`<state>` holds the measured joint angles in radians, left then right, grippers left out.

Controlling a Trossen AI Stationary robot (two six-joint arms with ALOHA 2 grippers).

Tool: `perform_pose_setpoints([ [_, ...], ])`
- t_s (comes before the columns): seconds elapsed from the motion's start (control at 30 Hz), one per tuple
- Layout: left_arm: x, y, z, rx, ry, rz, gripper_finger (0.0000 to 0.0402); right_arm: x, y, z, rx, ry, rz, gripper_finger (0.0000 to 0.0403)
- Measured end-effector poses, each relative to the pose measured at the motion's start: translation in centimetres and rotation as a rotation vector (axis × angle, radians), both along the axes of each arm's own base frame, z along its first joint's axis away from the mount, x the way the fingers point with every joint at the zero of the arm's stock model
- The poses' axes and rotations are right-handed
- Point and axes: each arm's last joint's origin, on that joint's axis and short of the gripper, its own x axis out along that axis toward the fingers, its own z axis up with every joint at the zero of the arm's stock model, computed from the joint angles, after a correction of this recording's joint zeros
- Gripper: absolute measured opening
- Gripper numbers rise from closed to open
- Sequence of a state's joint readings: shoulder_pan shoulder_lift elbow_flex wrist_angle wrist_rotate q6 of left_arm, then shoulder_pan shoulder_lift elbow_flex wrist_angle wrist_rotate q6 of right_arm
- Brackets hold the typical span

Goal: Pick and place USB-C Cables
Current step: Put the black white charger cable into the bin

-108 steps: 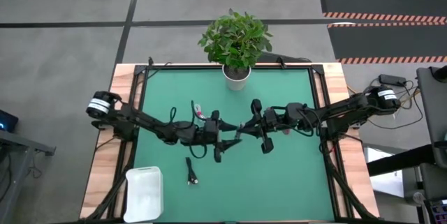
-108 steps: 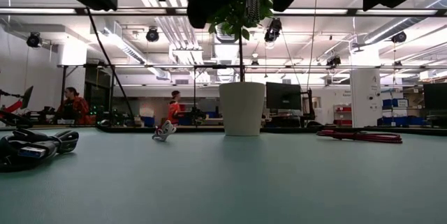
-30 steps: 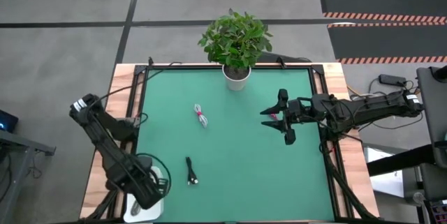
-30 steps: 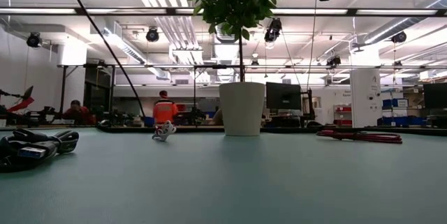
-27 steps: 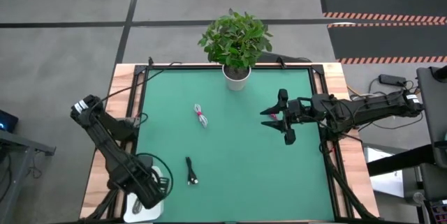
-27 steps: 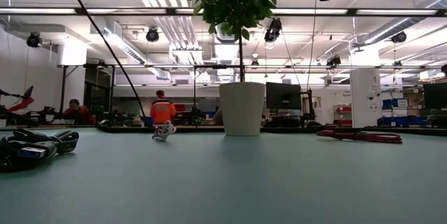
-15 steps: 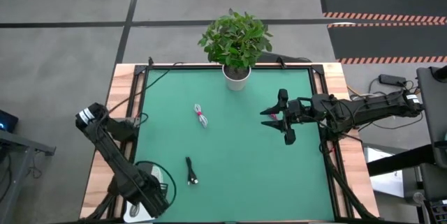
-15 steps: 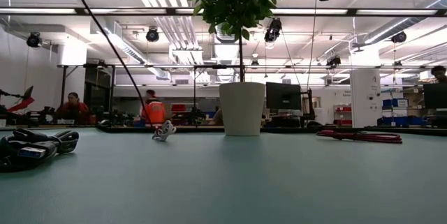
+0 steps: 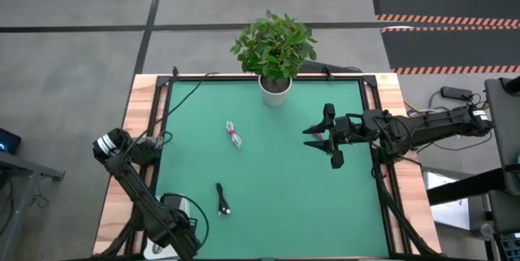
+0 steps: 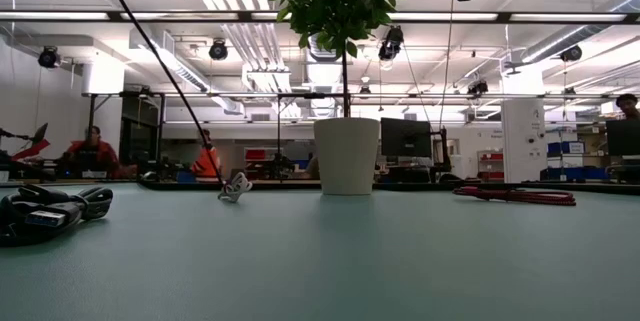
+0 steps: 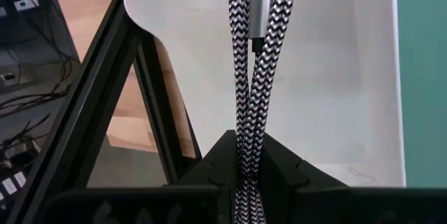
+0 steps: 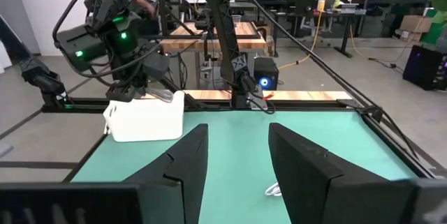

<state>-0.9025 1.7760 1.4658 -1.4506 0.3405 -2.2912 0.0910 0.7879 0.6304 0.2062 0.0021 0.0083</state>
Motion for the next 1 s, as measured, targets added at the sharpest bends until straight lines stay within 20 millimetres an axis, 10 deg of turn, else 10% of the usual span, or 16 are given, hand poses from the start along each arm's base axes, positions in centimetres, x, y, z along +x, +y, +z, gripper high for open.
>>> perform_pose_setpoints([
  [1.0,-0.7,0.8,-3.7,0.059,0.039,0.004,0.0018,0.0,0.0,0.0,-0.003,0.0,0.001,0.0146],
])
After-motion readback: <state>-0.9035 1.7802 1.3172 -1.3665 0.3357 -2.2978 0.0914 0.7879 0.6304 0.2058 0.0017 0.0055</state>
